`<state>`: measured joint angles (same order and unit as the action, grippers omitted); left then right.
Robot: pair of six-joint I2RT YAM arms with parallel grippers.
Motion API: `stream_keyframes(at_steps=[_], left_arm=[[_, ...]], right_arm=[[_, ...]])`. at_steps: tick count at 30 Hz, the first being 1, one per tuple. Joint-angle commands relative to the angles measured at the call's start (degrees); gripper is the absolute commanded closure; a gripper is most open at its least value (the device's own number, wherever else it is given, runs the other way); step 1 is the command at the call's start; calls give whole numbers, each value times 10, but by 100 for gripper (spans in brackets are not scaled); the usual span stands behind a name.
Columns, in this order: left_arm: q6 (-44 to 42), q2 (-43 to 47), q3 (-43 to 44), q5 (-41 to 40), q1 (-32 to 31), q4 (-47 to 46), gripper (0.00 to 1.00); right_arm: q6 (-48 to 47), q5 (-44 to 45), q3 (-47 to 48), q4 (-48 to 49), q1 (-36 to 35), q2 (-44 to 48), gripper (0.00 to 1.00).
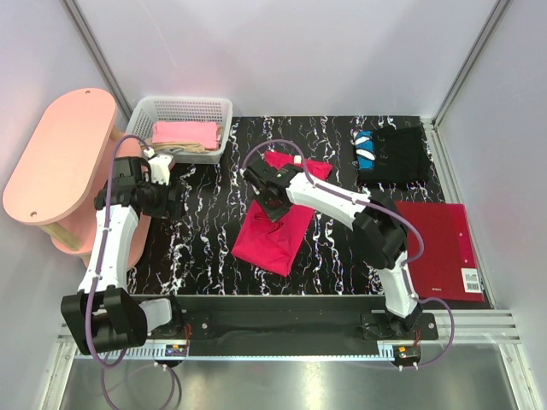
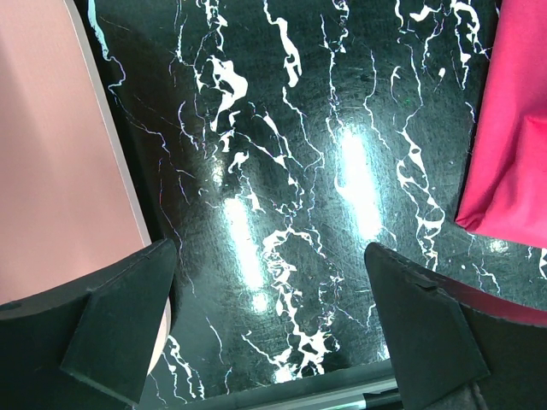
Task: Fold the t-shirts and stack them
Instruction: Fold the folded rectangular tshirt in 1/3 of the way
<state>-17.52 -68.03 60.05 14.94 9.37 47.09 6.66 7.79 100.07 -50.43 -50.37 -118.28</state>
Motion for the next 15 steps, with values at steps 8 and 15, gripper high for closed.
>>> stream_keyframes(at_steps=[8, 15], left_arm=[[0, -6, 17, 22, 2, -9, 1], [-4, -1, 12, 25, 2, -8, 1]], right_arm=[[-45, -30, 86, 28, 27, -43, 100], [-33, 33, 105, 19, 39, -65, 18]])
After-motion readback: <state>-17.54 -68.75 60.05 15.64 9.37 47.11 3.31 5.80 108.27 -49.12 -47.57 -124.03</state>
